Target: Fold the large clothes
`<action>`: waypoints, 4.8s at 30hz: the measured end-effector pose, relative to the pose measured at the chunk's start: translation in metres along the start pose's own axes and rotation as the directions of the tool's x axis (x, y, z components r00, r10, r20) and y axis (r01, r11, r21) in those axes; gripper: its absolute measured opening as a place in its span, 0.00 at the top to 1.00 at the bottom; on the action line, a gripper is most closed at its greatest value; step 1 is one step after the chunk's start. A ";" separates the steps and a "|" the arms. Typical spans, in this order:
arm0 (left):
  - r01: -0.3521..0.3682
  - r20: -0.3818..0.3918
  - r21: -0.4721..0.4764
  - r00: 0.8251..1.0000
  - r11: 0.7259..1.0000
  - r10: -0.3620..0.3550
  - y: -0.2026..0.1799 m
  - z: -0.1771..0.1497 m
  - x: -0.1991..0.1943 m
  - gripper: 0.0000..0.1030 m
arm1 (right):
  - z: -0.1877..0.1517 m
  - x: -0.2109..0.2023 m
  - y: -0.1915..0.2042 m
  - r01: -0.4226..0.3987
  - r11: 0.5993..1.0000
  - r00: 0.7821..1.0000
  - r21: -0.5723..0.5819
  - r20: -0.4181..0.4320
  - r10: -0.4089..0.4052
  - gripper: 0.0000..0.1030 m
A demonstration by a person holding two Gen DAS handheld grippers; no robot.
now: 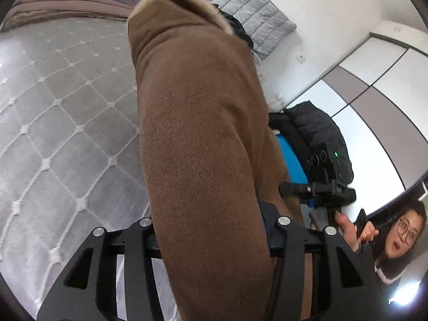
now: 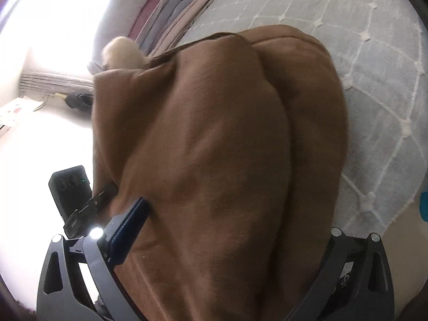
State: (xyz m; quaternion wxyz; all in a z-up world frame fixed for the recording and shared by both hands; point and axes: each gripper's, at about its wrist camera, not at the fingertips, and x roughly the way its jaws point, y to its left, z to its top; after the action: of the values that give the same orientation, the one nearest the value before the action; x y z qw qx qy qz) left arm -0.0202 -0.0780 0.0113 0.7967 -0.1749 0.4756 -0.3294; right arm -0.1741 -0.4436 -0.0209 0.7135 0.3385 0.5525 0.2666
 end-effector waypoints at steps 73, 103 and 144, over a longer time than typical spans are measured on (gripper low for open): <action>-0.209 0.098 -0.558 0.944 0.803 0.314 0.376 0.084 -0.194 0.31 | 0.155 0.445 0.207 -0.177 0.982 0.968 -0.058 -0.191 0.163 0.29; -0.385 0.442 -0.414 0.707 0.825 0.552 0.205 -0.028 -0.262 0.17 | 0.070 0.419 0.380 0.032 0.801 0.999 -0.597 0.045 -0.007 0.07; -0.746 0.535 -0.217 0.449 0.630 0.715 0.098 -0.064 -0.228 0.16 | 0.017 0.430 0.311 0.519 0.661 0.855 -0.542 0.326 -0.404 0.06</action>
State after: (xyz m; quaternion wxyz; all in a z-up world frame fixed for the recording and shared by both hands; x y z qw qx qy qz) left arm -0.1167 0.1527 0.0690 0.9672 -0.0241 0.2310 0.1026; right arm -0.0529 0.0724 -0.0378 0.8736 -0.0410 0.4376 0.2091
